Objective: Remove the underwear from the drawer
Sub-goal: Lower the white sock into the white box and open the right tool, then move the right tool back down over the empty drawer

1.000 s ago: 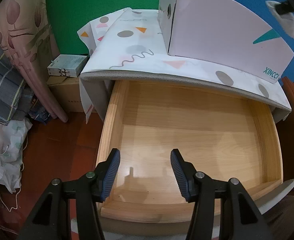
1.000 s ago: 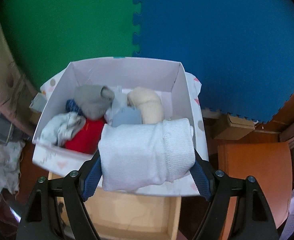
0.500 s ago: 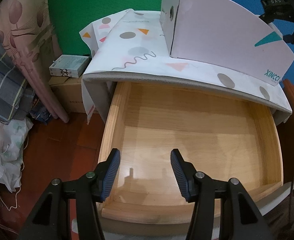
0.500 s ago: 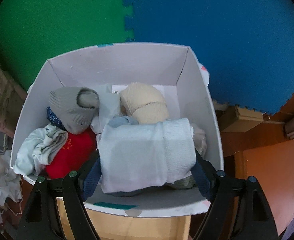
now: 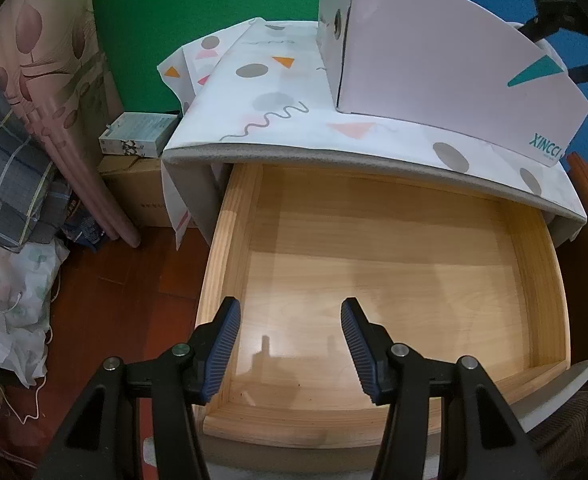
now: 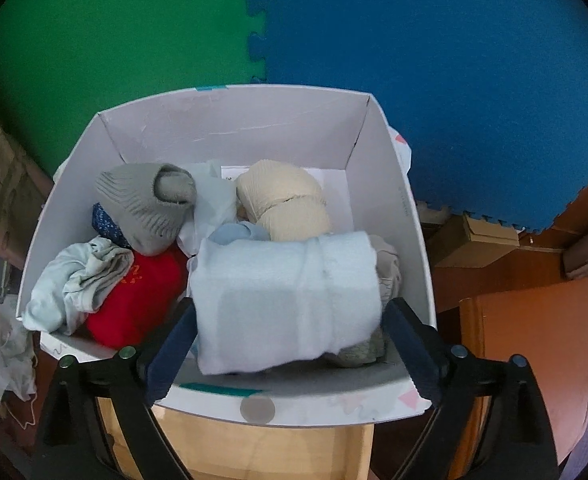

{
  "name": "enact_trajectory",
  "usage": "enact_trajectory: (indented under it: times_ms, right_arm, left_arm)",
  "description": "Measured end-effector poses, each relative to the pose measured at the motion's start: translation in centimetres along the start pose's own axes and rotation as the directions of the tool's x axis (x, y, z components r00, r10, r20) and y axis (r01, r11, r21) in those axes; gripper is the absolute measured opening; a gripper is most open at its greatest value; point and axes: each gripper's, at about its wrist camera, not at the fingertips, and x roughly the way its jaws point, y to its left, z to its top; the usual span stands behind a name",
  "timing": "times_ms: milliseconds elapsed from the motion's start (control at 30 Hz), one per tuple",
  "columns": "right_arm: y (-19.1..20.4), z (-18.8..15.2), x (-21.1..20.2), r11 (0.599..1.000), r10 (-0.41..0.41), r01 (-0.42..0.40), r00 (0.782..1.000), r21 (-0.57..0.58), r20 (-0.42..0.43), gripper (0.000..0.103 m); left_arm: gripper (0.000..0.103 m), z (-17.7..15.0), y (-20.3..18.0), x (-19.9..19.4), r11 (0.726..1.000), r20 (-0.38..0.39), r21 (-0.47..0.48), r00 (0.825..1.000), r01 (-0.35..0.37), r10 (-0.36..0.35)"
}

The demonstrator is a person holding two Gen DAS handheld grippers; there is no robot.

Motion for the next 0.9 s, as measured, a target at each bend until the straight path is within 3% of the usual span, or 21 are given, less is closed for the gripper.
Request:
enact_trajectory:
  times_ms: [267, 467, 667, 900]
  right_arm:
    - [-0.3, -0.9, -3.1, 1.000, 0.029, -0.029, 0.998, 0.001, 0.051, 0.096]
    - [-0.6, -4.2, -6.0, 0.997, 0.072, -0.071, 0.993, -0.017, 0.097, 0.098]
    - [-1.2, -10.5, -6.9, 0.993, 0.119, -0.117, 0.985, -0.020, 0.124, 0.099]
    - [-1.8, -18.6, -3.1, 0.994, 0.101, -0.104, 0.990, 0.035, 0.095, 0.100]
  left_arm:
    - [0.054, -0.1, -0.1, 0.1, 1.000, -0.004, 0.006, 1.000, -0.011, 0.011]
    - [0.054, -0.1, -0.3, 0.1, 1.000, -0.003, 0.011, 1.000, -0.018, 0.018]
    - [0.054, -0.1, -0.5, -0.1, 0.999, 0.004, 0.022, 0.999, -0.032, 0.032]
    - [0.054, -0.4, -0.7, -0.9, 0.999, 0.026, 0.023, 0.999, -0.026, 0.026]
